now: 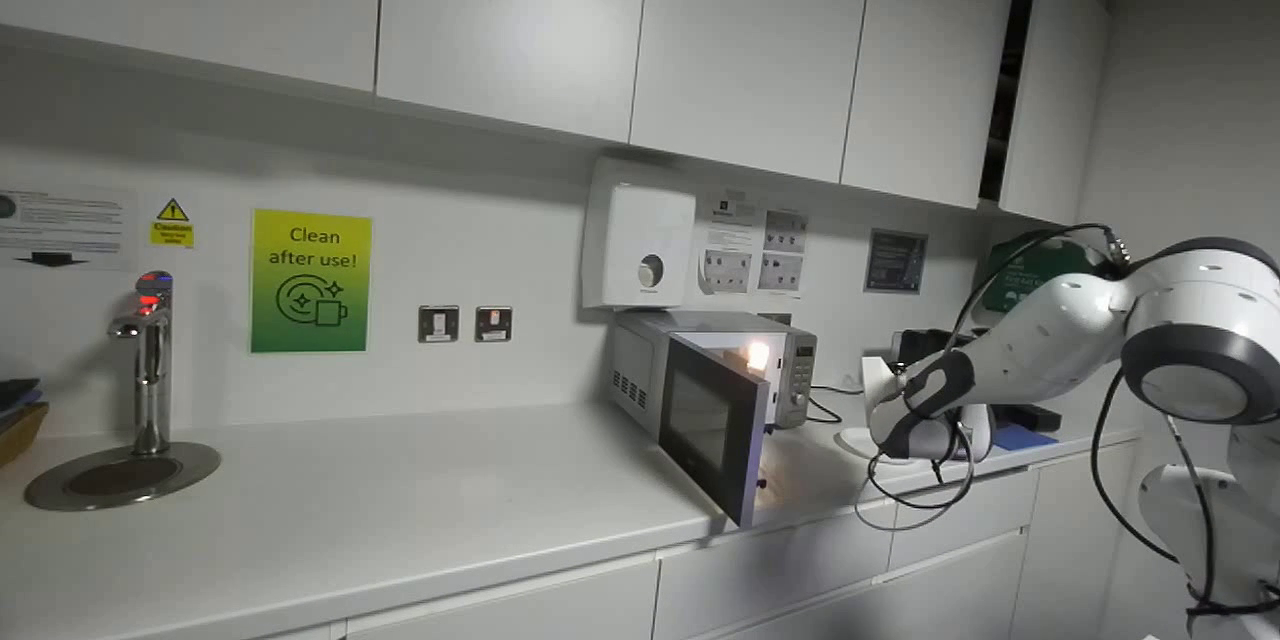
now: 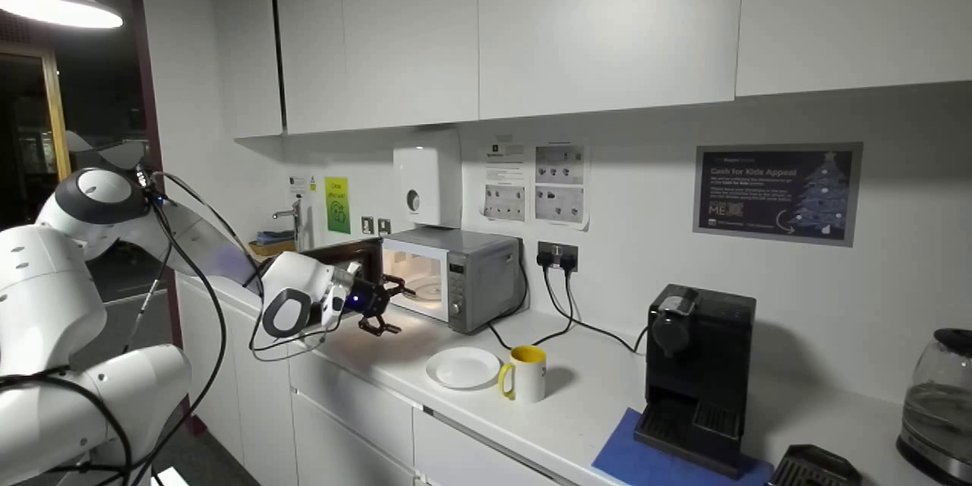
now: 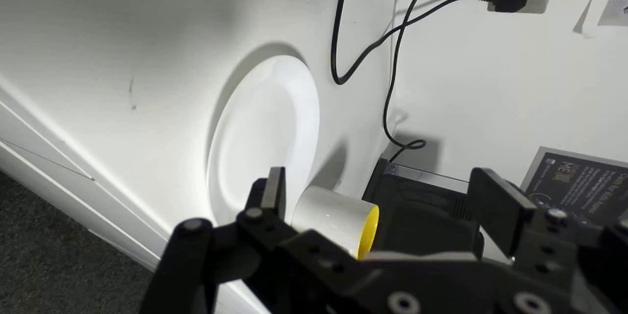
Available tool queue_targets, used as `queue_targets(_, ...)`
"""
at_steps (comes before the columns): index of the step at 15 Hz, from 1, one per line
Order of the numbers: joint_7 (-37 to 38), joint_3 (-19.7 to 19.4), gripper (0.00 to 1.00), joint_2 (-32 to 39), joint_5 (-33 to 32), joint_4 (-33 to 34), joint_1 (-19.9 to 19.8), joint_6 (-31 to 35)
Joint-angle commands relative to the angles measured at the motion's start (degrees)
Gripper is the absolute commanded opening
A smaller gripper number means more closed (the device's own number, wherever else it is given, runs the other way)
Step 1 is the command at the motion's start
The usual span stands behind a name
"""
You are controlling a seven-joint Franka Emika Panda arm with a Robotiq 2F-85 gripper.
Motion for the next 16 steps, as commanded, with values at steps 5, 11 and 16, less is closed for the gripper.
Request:
queue_targets(5,-7.9,-16.0,1.00,-3.7,-1.4,-2.7,14.5,-9.2)
queue_targets(11,-16.8,-26.7,1.00,2.8,1.2,-2.9,22.8,-22.3)
queue_targets(16,-22.6,-30.2,1.00,8.8,-0.2,-3.5,22.9,-34.9)
